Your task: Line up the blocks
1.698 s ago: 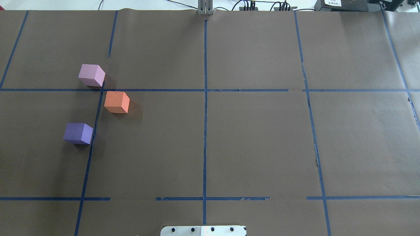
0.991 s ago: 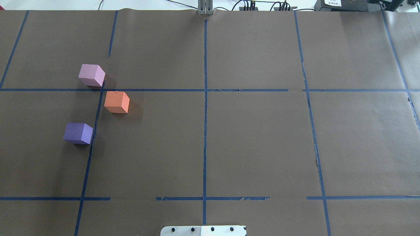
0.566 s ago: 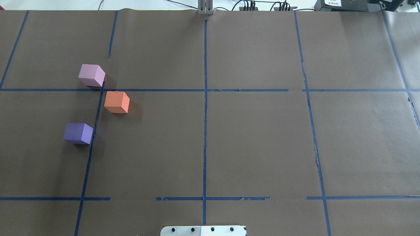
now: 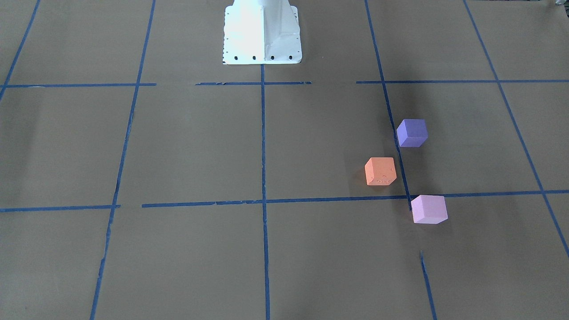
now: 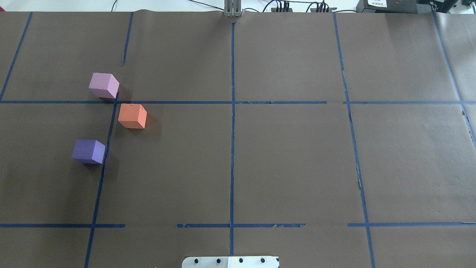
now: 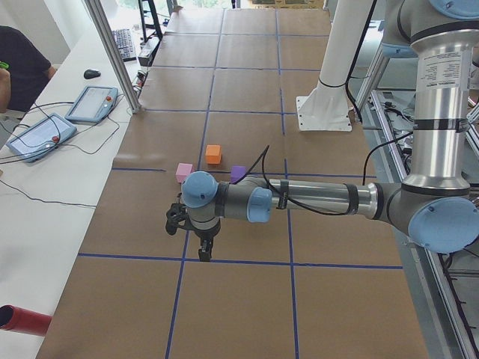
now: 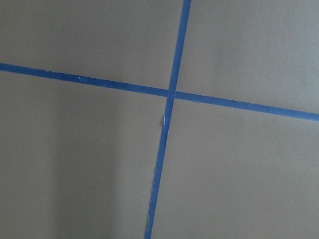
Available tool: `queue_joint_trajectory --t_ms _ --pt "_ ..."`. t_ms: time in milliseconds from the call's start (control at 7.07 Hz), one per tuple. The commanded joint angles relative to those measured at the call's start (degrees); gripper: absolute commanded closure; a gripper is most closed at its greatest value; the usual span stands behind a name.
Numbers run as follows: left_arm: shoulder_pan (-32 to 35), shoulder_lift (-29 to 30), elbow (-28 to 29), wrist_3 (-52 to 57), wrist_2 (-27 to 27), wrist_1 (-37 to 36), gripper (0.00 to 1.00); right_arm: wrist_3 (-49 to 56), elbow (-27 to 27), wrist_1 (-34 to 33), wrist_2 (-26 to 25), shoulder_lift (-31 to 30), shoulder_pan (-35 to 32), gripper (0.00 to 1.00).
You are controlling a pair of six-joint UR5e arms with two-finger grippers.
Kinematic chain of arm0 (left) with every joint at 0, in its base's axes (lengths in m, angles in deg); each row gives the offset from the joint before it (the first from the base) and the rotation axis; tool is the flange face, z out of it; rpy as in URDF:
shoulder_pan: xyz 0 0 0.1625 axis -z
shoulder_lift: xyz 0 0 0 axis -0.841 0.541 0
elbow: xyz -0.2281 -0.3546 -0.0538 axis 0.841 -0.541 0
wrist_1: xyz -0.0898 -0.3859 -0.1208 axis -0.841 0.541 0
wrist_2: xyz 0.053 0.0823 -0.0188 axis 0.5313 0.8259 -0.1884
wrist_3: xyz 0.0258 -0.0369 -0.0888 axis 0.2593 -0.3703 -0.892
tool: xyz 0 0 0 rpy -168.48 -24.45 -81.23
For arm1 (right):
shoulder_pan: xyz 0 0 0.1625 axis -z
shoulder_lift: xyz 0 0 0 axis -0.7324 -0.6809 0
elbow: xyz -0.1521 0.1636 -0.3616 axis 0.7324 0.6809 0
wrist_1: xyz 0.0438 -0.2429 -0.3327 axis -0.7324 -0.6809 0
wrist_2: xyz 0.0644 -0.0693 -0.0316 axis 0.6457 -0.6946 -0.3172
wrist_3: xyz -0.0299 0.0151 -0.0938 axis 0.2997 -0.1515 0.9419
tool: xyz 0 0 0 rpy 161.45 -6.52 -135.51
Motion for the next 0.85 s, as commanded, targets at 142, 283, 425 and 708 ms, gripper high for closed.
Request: queue_joint_trajectory --t_ms 142,283,425,708 --pt "-10.5 7.9 -3.9 -14.2 0.3 0.2 0.00 0.0 0.0 0.0 0.0 0.0 0.0 0.00" --pt "-12.9 10.5 -3.2 -18.3 0.3 2.9 0.01 0.0 0.0 0.0 0.0 0.0 0.0 0.00" --pt "-17.3 13.7 -3.1 -26.1 0.3 4.1 0.01 0.0 0.0 0.0 0.0 0.0 0.0 0.00" --pt "-26.9 19.4 -1.3 -37.1 4.2 8.3 0.01 0.0 0.0 0.0 0.0 0.0 0.0 0.00"
